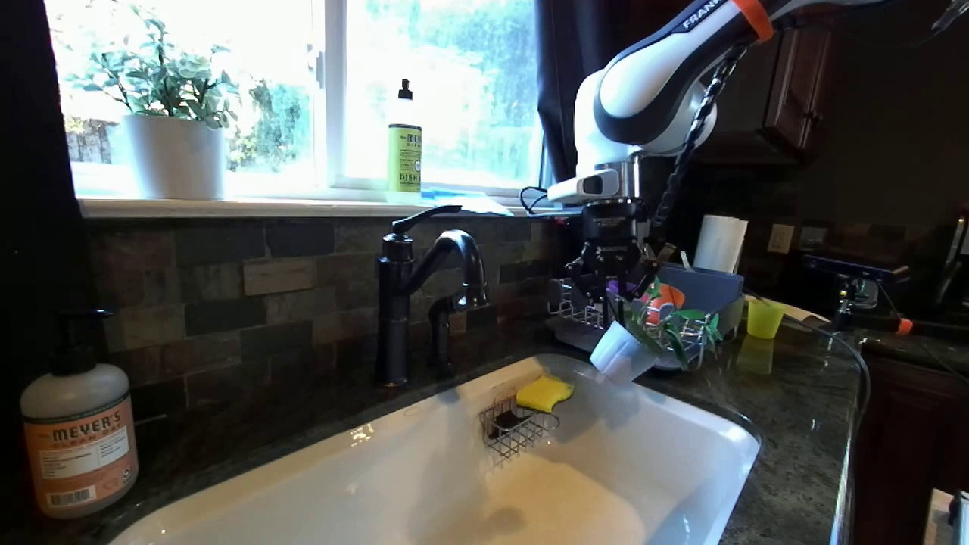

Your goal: Move the toy plant to the sink

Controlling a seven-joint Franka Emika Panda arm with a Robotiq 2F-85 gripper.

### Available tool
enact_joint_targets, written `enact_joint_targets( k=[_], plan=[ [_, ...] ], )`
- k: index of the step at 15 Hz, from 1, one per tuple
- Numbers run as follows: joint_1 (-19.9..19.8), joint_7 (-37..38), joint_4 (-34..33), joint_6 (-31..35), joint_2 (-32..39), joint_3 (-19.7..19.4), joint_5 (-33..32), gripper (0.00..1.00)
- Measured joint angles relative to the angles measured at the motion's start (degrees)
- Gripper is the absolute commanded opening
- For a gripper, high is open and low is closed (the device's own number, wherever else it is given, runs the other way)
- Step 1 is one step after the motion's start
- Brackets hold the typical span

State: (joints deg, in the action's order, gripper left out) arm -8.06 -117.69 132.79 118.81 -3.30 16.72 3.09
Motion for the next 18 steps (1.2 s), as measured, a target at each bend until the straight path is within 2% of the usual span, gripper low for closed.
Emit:
enact_joint_targets(
  k=[3, 7, 8, 13, 14, 18],
  plan=[
    [5.3, 0.1, 1.4, -1.3, -0.7, -3.8, 0.1, 0.04],
    [9.1, 0.1, 3.6, -1.7, 0.2, -6.4, 0.2, 0.04],
    [9.5, 0.1, 4.1, -2.2, 0.5, -6.9, 0.2, 0.17],
    [10.0, -0.5, 5.0, -2.5, 1.9, -8.5, 0.8, 0.17],
    [10.1, -0.5, 5.0, -2.5, 1.9, -8.5, 0.8, 0.04],
    [10.5, -1.1, 5.0, -2.5, 2.5, -8.7, 0.4, 0.04]
  ],
)
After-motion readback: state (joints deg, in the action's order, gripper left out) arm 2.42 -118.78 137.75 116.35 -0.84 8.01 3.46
